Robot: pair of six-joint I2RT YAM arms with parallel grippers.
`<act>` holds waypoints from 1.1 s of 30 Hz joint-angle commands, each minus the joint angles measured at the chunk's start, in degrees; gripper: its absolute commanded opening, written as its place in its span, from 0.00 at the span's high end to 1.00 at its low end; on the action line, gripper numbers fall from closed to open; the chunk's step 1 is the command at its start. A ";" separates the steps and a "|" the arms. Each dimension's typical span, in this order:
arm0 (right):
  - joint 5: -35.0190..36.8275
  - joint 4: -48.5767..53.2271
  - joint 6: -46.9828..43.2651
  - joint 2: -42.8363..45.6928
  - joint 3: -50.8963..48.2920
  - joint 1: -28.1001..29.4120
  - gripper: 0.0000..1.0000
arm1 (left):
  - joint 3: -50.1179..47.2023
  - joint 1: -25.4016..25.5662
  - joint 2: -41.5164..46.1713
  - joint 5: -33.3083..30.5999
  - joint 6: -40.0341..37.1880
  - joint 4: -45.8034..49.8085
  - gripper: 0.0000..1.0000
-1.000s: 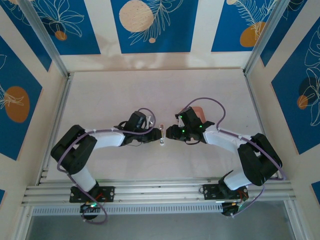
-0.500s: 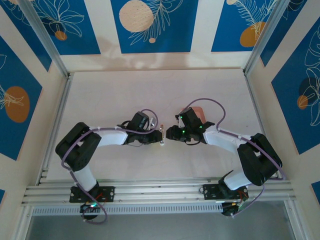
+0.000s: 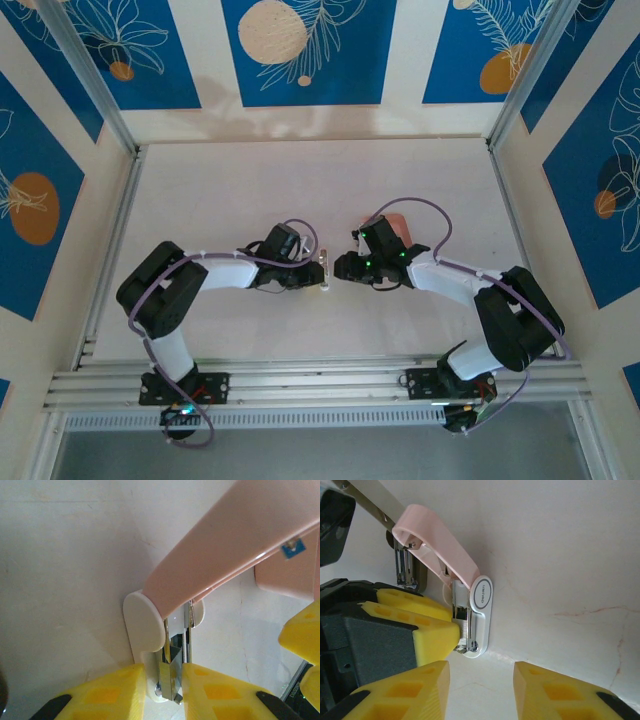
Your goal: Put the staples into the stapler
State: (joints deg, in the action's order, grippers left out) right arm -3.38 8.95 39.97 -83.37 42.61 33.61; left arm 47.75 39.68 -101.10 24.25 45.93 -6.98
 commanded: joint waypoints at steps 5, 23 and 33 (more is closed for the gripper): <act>-1.64 -0.24 -0.68 0.33 -0.77 -0.29 0.62 | 2.02 0.71 -0.10 1.19 -1.63 0.63 0.77; -1.68 -0.40 -0.51 0.96 -1.47 -0.56 0.63 | 2.57 0.77 -0.51 1.31 -2.10 1.45 0.74; -1.80 -0.51 -0.50 1.22 -1.74 -0.82 0.63 | 2.97 0.77 -1.42 1.77 -1.99 1.31 0.77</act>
State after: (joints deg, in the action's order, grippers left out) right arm -3.51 8.29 39.97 -83.35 41.71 33.19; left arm 49.41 39.68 -101.49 24.64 44.47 -6.35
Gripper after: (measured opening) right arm 0.370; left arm 0.233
